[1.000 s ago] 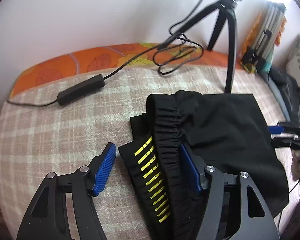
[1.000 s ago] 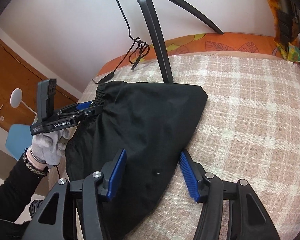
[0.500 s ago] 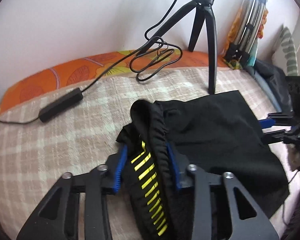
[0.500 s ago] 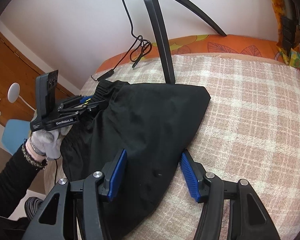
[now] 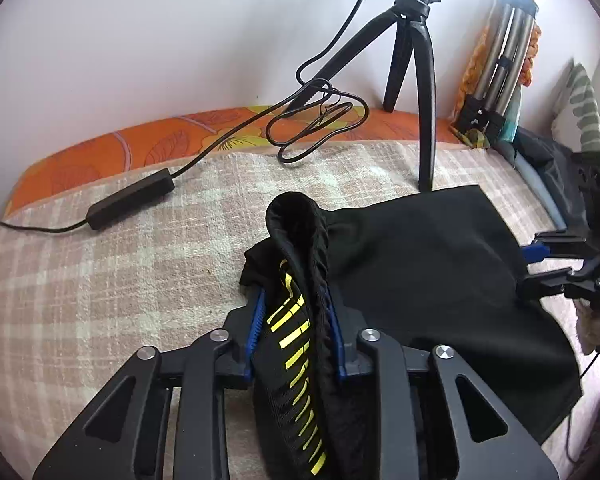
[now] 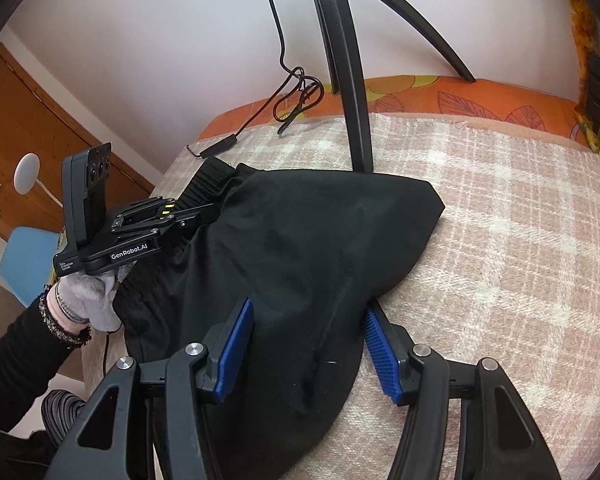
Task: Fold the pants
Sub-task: 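Close the left tool on the yellow-striped waistband edge of the shorts, then close the right tool on the shorts' folded corner while the left tool holds the waistband, then lift the shorts with both tools and carry them over the folded jeans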
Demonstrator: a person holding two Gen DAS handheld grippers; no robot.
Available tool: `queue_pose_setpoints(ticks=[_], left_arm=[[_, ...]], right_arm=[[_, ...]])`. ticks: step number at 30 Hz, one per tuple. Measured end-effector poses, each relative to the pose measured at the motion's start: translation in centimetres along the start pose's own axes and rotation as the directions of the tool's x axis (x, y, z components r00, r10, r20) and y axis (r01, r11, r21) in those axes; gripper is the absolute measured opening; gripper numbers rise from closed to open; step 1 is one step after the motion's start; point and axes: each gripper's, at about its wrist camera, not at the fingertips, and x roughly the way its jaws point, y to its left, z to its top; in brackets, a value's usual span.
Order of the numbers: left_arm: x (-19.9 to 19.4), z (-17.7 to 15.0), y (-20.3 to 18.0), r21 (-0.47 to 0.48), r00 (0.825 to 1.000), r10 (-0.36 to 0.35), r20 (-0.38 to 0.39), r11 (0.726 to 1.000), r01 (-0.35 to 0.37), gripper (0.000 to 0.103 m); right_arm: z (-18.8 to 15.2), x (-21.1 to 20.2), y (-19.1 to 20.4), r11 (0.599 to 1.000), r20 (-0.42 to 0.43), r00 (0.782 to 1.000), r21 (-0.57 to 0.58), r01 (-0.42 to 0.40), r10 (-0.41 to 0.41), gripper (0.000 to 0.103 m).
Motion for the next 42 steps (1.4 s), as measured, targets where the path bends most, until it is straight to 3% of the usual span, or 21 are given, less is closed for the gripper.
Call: queue_pose_setpoints(ticks=[4, 8, 9, 10, 13, 23, 26, 36, 42], left_arm=[[-0.3, -0.1, 0.3, -0.027, 1.000, -0.024, -0.001, 0.999, 0.024, 0.022], [-0.4, -0.4, 0.7, -0.068, 0.999, -0.032, 0.013, 0.997, 0.033, 0.022], [-1.0, -0.8, 1.6, -0.069, 0.999, -0.031, 0.015, 0.997, 0.032, 0.021], [-1.3, -0.9, 1.7, -0.068, 1.000, -0.025, 0.017, 0.997, 0.026, 0.021], [-2.3, -1.3, 1.9, -0.051, 0.999, -0.007, 0.032, 0.999, 0.009, 0.019], [-6.8, -1.8, 0.2, -0.004, 0.991, 0.012, 0.135, 1.000, -0.011, 0.017], [-9.2, -1.7, -0.3, -0.008, 0.981, 0.009, 0.191, 1.000, -0.008, 0.017], [-14.3, -1.4, -2.9, 0.029, 0.960, -0.031, 0.280, 0.999, 0.024, 0.017], [-16.4, -0.3, -6.3, 0.072, 0.944, -0.061, 0.324, 0.997, 0.039, 0.017]], right_arm=[[-0.3, -0.5, -1.2, 0.998, -0.034, 0.999, 0.052, -0.030, 0.031, 0.057], [-0.3, 0.1, -2.2, 0.987, 0.029, 0.996, 0.137, -0.089, 0.085, 0.057], [0.0, 0.4, -1.8, 0.988, 0.039, 0.996, 0.130, -0.083, 0.078, 0.051], [0.3, 1.1, -1.1, 0.992, 0.029, 0.998, 0.112, -0.065, 0.062, 0.028], [0.9, 2.4, 0.4, 0.998, 0.008, 1.000, 0.069, -0.007, 0.006, 0.012], [0.9, -1.1, 5.9, 0.978, 0.120, 0.981, -0.126, 0.166, -0.151, 0.006], [0.9, -3.0, 7.6, 0.968, 0.165, 0.973, -0.163, 0.188, -0.161, 0.006], [-0.3, -9.7, 10.4, 0.943, 0.275, 0.940, -0.203, 0.263, -0.203, 0.006], [-0.8, -14.1, 10.7, 0.928, 0.322, 0.917, -0.206, 0.311, -0.236, 0.006]])
